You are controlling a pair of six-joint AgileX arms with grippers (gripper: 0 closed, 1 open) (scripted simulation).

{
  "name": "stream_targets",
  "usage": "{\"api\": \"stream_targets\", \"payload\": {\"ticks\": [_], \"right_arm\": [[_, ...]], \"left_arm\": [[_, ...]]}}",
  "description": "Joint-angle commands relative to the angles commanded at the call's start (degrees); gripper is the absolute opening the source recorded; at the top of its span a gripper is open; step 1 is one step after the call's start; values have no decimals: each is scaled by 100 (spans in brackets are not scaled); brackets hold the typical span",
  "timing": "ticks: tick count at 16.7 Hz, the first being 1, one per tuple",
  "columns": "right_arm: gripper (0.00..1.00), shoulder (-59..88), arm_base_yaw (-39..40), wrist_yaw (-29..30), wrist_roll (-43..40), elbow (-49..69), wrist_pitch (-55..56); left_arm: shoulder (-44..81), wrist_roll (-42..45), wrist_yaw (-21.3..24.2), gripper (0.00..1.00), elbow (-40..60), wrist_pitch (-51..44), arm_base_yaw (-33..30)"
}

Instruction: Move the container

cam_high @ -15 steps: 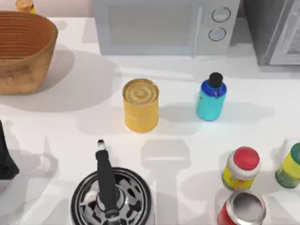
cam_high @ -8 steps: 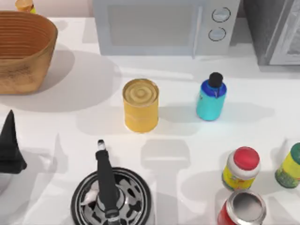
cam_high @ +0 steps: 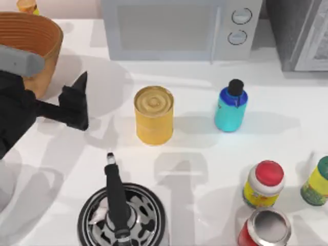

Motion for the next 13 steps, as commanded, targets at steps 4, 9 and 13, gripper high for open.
{"api": "stream_targets", "payload": {"ticks": [4, 9, 13], "right_arm": [[100, 0, 0, 0, 0, 0, 0], [100, 0, 0, 0, 0, 0, 0], [100, 0, 0, 0, 0, 0, 0]], "left_arm": [[2585, -14, 40, 100, 1202, 659, -926], [4810, 24, 229, 100, 2310, 1245, -1994], [5596, 51, 330, 100, 2572, 1389, -2346]]}}
